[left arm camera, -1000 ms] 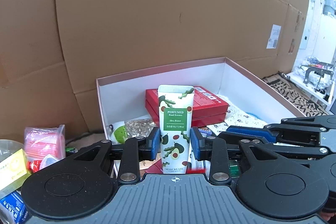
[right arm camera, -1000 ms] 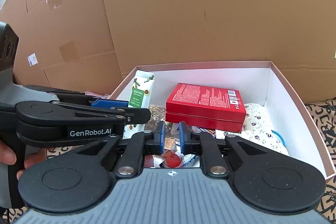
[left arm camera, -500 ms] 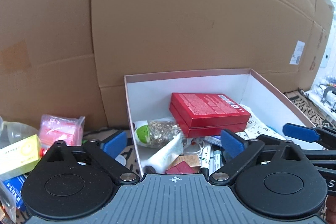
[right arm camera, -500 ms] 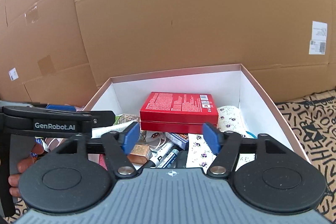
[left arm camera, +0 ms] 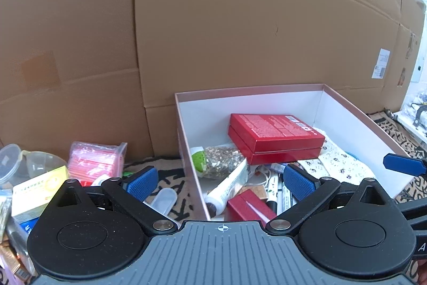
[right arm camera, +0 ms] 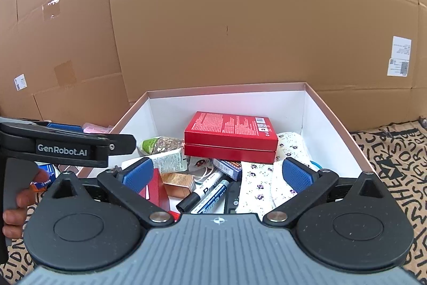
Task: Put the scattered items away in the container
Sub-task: 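Move both tools back toward the clear plastic case on the pile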
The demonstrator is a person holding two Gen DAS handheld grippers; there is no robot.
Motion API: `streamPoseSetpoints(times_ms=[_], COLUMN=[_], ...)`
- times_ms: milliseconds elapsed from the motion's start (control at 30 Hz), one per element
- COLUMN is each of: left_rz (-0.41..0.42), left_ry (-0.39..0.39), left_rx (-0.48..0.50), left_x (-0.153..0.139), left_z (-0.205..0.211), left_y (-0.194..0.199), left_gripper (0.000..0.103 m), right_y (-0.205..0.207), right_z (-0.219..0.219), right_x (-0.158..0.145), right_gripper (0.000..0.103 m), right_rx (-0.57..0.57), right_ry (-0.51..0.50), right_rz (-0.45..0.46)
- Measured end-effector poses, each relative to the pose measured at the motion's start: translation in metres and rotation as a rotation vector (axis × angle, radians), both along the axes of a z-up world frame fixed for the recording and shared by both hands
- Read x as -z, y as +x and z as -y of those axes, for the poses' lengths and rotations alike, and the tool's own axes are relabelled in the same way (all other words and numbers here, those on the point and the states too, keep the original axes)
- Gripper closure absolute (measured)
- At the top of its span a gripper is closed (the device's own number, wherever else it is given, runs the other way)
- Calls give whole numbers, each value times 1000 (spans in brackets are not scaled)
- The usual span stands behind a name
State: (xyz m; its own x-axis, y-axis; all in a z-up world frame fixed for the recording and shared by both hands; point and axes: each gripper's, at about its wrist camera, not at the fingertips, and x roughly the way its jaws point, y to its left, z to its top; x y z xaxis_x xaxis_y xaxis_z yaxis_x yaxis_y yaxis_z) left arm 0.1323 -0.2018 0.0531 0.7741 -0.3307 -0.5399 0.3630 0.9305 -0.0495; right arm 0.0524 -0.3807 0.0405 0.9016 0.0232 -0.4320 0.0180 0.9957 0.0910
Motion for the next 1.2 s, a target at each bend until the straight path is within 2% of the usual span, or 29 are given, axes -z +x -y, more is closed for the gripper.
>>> streamPoseSetpoints(times_ms=[400,900,1033,1200], left_rz=[-3,-15,-23,-71], left_ry=[4,-7,-8,-2], left_rx=[21,-11,-29,-96], left_x=[0,7,19,48], left_z=[-18,-63,-89,-132], left_y=[-28,-68,-86,-104], left_gripper=[0,0,0,0], right_y=[-25,-54,-65,-75], right_z=[-12,-60,-79,-109], right_x=[-6,-5,-2,8], right_gripper=[1,1,1,1], right_rx=[12,-74,-127,-231], right_ry=[-22,-88,-92,-128], right_rz=[16,18,22,32])
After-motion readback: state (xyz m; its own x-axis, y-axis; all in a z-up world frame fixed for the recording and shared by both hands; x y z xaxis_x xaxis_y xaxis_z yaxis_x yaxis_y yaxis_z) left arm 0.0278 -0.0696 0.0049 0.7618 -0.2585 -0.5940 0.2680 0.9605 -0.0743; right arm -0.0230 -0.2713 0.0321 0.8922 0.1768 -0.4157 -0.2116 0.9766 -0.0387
